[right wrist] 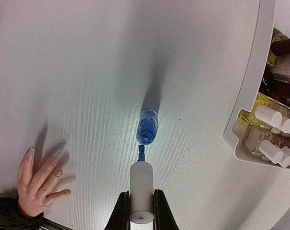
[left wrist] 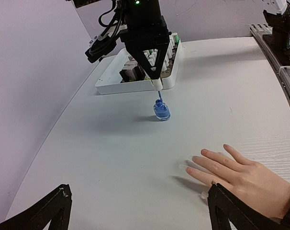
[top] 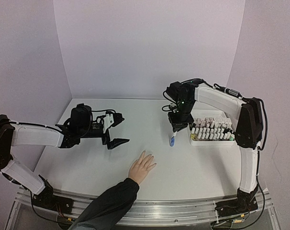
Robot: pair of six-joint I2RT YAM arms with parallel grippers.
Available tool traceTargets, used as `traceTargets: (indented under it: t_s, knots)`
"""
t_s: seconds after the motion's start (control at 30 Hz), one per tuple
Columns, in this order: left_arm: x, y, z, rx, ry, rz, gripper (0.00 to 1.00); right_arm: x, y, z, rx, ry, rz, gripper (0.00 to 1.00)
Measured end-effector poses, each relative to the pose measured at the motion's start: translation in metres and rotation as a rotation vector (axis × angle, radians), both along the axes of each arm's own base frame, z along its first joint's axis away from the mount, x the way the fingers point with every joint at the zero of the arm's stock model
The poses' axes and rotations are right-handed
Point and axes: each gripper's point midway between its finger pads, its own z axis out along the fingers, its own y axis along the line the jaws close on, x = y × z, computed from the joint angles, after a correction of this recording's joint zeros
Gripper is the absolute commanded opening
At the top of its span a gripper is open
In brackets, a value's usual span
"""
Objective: Paint the nails
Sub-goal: Remove the excess polish from the bottle rim.
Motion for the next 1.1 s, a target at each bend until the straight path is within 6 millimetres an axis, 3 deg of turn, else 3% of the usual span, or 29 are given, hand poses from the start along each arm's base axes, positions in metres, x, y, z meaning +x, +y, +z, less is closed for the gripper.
traceTargets:
  t_s: [0.33,0.7,1.1]
  knots:
    - [0.000,0.000,0.000,0.000,0.000,0.000,0.99,0.000,-0.007,-0.003,-0.031,0.003,-0.013,0.00]
    - [0.000,0.000,0.000,0.000,0.000,0.000,0.99,0.003,0.003,0.009,0.025,-0.009,-0.007,0.00]
    - [0.000,0.000,0.000,0.001,0.001,0.000,0.99,0.005,-0.001,0.007,0.017,-0.008,-0.010,0.00]
